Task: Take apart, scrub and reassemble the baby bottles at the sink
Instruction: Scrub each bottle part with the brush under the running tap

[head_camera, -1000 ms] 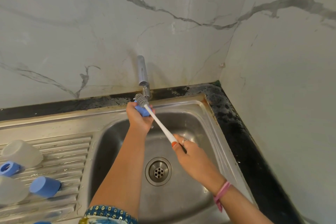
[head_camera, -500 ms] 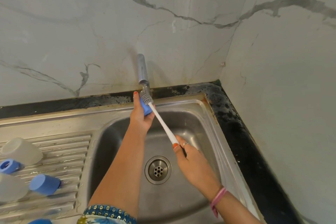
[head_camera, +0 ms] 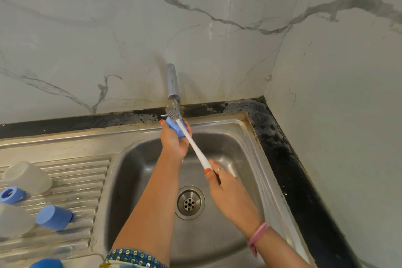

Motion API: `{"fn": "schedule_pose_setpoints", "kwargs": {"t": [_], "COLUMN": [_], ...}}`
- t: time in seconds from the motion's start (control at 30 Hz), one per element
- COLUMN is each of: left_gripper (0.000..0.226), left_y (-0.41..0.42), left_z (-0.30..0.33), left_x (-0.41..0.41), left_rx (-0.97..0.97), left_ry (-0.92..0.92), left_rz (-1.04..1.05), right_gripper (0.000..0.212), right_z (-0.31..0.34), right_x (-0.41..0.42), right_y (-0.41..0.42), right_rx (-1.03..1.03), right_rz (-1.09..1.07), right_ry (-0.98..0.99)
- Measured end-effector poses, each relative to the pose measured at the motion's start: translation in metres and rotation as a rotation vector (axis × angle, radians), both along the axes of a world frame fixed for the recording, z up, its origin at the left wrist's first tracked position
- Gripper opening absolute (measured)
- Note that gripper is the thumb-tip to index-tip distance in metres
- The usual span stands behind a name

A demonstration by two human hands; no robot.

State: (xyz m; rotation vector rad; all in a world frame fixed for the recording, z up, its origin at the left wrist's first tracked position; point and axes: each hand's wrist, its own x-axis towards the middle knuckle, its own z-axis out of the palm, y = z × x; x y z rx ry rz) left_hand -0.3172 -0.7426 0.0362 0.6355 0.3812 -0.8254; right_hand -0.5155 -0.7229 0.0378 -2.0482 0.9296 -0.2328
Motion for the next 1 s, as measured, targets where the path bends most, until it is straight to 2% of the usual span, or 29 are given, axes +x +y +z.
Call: {"fn": "schedule_pose_setpoints", "kwargs": {"t": [0.13,0.27,0.37,0.63,0.77,0.87,1.0], "left_gripper": [0.047,0.049,0.047,0.037,0.031,0.037,0.060], "left_y": [-0.002,0.006,0.006,0.010,0.018,0.019,0.029], "left_z": [0.003,0.004,0.001,-0.003,-0.007,-0.007,-0.004], "left_x": [-0.001,0.013,0.014,0.004,0.004,0.002,0.017], "left_rx": [0.016,0.050,0.052,0.009,0.128,0.285,0.302], "left_ry": [-0.063,-0.132,-0.095,-0.102,-0.192,-0.354,-0.419], "left_rz": [-0.009,-0.003,0.010,-0.136,-0.275,-0.332,-0.212], "right_gripper": [0.039,0.040,0.042,0.030,0.030,0.031,0.040], "right_z": [0.006,-0.006,-0.008,0.003,0.006,0.011,0.019], "right_x": [0.004,-0.019,-0.024,0.004,0.006,0.001,-0.023], "right_y": [-0.010,0.004,0.005,-0.018,-0.025,-0.034,-0.039], "right_rx": [-0.027,-0.034,0.004,0.087,0.207,0.215,0.051], "right_rz": [-0.025,0.025,0.005,-0.031,-0.069,-0.047,0.053], "right_ry": [-0.016,0.050,0.058,-0.061,-0.098,-0.083,0.004]}}
